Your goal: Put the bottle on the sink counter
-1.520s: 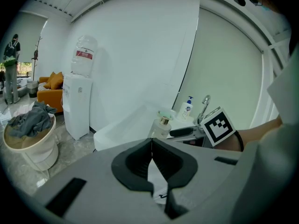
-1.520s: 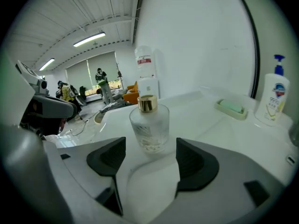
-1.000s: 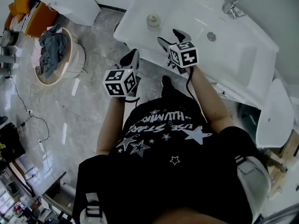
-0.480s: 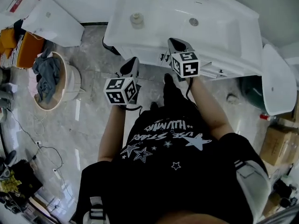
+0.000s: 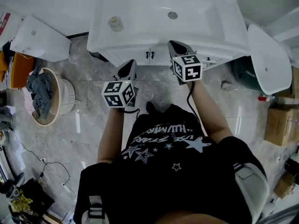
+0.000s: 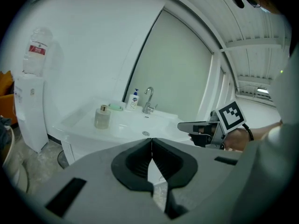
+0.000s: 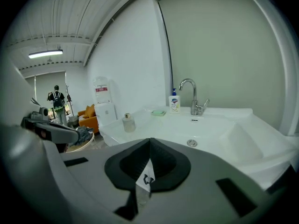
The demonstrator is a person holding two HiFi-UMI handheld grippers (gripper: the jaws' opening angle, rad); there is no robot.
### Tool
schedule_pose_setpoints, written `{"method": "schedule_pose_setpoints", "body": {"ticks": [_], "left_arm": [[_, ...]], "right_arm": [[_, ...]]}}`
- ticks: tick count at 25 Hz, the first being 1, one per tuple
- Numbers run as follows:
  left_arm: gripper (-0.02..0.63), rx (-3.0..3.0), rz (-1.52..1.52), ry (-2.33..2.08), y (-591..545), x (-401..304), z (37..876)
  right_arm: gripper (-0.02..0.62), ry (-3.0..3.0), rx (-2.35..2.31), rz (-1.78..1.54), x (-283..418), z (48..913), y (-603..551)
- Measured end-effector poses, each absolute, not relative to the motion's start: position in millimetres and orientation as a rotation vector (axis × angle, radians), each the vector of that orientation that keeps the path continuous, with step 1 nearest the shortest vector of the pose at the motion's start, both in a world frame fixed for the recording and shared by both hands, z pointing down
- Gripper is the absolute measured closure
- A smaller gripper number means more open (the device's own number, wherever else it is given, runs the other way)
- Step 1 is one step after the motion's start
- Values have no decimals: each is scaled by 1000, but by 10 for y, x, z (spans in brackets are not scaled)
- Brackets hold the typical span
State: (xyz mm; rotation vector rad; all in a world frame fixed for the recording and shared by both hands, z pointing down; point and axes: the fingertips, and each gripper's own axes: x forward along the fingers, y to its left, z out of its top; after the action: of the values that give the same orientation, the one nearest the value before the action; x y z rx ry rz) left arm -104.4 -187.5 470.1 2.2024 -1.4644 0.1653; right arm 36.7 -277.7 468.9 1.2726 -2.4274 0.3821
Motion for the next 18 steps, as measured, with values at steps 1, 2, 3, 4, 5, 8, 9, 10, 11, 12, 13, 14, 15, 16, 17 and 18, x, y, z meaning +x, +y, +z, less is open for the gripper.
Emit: {"method": "schedule_pose_setpoints", "body": {"ticks": [1, 2, 3, 4, 5, 8, 9, 10, 11, 12, 13, 14, 15, 16, 17, 18], "left_arm": [[597, 2208, 168, -1455, -1865, -965, 4698], [597, 2213, 170, -1448, -1854, -885, 4696], [597, 2216, 172, -1442, -1838, -807, 4695], [597, 2219, 173, -1437, -1813, -731, 4693], [597, 2222, 176, -1434, -1778, -660, 4689], [597, 2232, 187, -1435, -1624, -474, 4655], [597, 2233, 190, -1439, -1569, -421, 4639], [597, 2233, 192, -1444, -1514, -371, 4622], [597, 2233, 194, -1449, -1459, -322, 4603], [597, 2235, 194, -1454, -1402, -276, 4579], [597, 2238, 194, -1460, -1347, -234, 4553], [597, 2241, 193, -1468, -1298, -198, 4531], [597, 2242, 191, -1478, -1253, -164, 4514], [597, 2242, 188, -1489, -1207, -129, 4505], [597, 2240, 184, -1499, -1159, -94, 4500], [597, 2237, 180, -1509, -1110, -56, 4497]], "right_arm": [[589, -2428, 1277, 386, 440, 4676, -2741], [589, -2430, 1281, 390, 514, 4665, -2703], [589, -2431, 1284, 392, 587, 4655, -2661], [589, -2433, 1286, 394, 655, 4649, -2615], [589, -2435, 1286, 393, 718, 4645, -2563], [589, -2442, 1280, 380, 877, 4626, -2395], [589, -2446, 1279, 374, 923, 4610, -2343], [589, -2452, 1277, 368, 964, 4588, -2294], [589, -2458, 1274, 364, 1000, 4563, -2244], [589, -2465, 1269, 358, 1030, 4537, -2189], [589, -2472, 1262, 352, 1056, 4512, -2132], [589, -2480, 1254, 346, 1081, 4492, -2076], [589, -2489, 1246, 341, 1109, 4477, -2019], [589, -2497, 1238, 337, 1141, 4468, -1959], [589, -2506, 1230, 334, 1175, 4463, -1897], [589, -2514, 1221, 330, 1211, 4461, -1834]]}}
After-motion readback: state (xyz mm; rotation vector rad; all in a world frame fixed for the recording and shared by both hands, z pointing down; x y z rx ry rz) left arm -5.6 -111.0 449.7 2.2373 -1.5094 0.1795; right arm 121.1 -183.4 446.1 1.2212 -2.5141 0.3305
